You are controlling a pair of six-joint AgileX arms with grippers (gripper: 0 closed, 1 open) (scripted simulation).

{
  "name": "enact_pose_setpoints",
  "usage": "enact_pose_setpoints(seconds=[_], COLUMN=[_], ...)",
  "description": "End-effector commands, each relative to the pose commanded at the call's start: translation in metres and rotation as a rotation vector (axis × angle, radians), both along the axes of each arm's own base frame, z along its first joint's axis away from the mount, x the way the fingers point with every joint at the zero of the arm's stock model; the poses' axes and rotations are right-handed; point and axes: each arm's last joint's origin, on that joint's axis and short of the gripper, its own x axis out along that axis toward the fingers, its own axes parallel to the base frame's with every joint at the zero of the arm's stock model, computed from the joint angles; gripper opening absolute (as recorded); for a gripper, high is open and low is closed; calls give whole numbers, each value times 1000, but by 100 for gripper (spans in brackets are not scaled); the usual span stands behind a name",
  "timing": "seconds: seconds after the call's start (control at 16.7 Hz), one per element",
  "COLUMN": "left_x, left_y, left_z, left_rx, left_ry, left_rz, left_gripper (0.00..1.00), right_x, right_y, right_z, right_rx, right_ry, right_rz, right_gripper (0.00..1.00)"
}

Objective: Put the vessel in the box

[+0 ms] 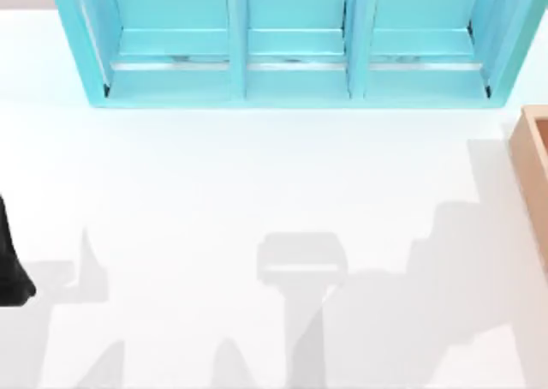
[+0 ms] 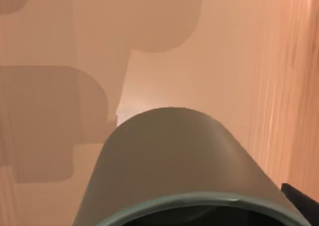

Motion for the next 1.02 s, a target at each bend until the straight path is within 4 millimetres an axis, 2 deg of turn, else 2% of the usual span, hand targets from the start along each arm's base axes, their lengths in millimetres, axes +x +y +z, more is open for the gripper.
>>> enact_pose_setpoints(seconds=[0.12, 0.36, 1.02], left_x=[0, 0, 0], left_y=[0, 0, 0], left_z=[0, 0, 0], left_rx=[0, 0, 0], left_ry=[0, 0, 0], left_rz=[0, 0, 0], left_gripper=[100, 100, 100], right_x=[-1, -1, -1], right_y=[2, 2, 2], right_z=[-13, -16, -16], right_rx=[-1, -1, -1], right_ry=[1, 1, 1], right_rz=[1, 1, 1], right_gripper=[0, 0, 83])
